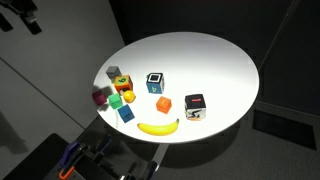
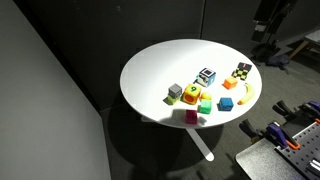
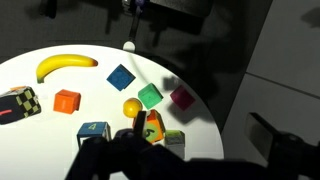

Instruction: Place the orange cube on the grey cube

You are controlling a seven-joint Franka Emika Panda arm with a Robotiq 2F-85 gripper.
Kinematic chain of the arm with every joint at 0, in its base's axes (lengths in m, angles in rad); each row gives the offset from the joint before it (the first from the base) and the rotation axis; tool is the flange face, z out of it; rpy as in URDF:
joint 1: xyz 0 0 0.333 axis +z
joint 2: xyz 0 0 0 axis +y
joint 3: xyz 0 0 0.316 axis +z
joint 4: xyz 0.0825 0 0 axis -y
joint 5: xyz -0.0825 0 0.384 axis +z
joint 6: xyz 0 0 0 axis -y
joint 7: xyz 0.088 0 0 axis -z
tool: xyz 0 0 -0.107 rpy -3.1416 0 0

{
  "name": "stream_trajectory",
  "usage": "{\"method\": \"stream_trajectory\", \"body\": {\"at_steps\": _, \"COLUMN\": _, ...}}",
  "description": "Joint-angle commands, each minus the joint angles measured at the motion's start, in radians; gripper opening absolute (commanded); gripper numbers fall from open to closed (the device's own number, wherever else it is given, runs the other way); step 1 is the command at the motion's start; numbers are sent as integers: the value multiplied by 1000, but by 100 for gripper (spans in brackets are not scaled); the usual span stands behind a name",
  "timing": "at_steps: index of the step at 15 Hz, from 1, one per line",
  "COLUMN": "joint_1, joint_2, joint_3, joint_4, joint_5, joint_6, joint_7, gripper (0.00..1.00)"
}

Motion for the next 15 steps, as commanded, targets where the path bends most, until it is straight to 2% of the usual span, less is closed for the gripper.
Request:
{"method": "stream_trajectory", "body": {"at_steps": 1, "joint_1": -16, "joint_2": 20, "joint_3": 2, "joint_4": -28, "joint_5": -48, "joint_6": 94, "joint_7": 22, "gripper": 100}}
{"method": "stream_trajectory", "body": {"at_steps": 8, "joint_1": -29, "joint_2": 55, "joint_3": -39, "joint_4": -93, "joint_5": -90, "joint_6": 271, "joint_7": -26, "gripper": 100}}
{"method": "stream_trajectory", "body": {"at_steps": 15, "joint_1": -46, "joint_2": 108, "joint_3": -118, "joint_4": -129, "joint_5": -130, "joint_6": 421, "joint_7": -145, "gripper": 100}}
